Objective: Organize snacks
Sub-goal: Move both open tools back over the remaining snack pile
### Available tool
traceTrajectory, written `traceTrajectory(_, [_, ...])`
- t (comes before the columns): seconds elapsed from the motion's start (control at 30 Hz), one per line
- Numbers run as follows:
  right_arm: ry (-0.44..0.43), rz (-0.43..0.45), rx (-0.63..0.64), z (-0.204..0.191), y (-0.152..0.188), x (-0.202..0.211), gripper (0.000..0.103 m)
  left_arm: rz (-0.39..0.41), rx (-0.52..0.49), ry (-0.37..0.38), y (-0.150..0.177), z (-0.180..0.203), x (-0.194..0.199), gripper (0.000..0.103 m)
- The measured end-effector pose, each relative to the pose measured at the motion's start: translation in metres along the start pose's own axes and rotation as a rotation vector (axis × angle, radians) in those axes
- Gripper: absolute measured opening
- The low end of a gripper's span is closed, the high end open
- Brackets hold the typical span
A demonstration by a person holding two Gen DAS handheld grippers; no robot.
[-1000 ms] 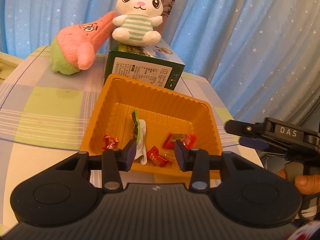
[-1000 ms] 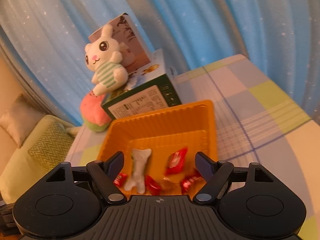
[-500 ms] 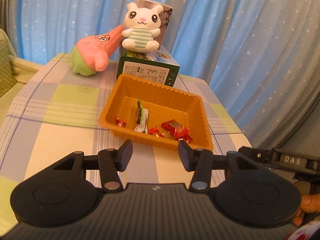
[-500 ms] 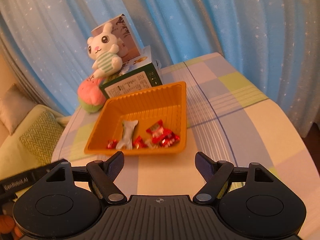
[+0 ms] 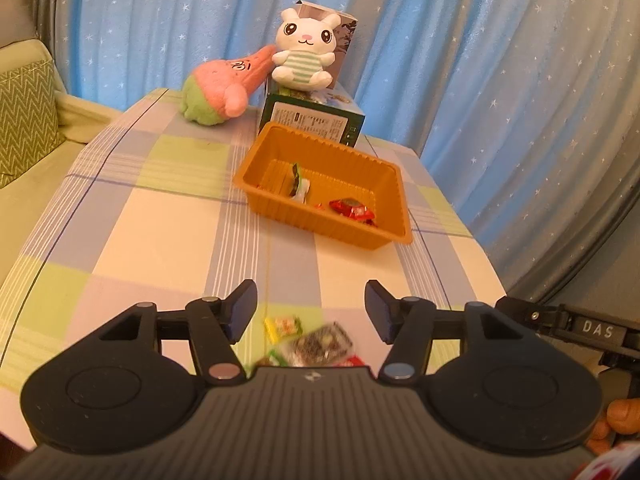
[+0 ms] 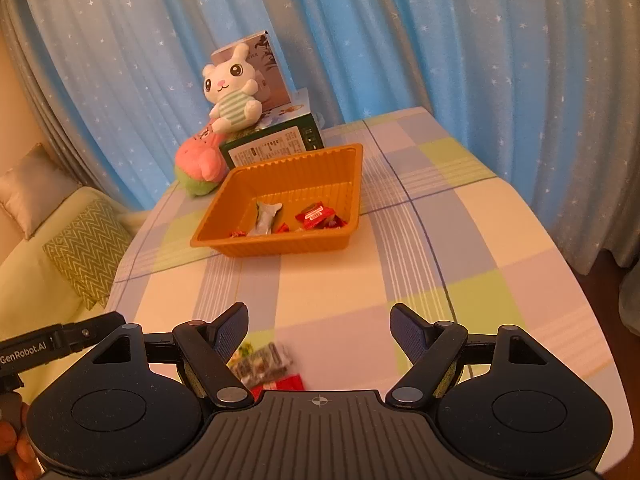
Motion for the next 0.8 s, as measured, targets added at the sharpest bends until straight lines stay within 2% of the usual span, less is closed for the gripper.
traceTrajectory(0.4, [0.017,-0.036,-0.011,0.002,0.040,0.030,0.078,-0.055,-0.024,-0.022,0.041,-0.008,0.025,0.058])
traceTrajectory(0.8, [0.016,-0.074,-0.010,0.003,0.059,0.032,0.078,-0.083,-0.028,-0.040,0.055,-0.016,0.027,0.060])
Point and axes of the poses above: each gripper's, at about its wrist camera, not at the fingertips, and x roughly against the way its jaws point, z to its right, y to its underside, the point moved 8 cm from there along -x, roughly the way its jaws point, and after that the axes turned 9 degrees about z, right-handed, at the moved point
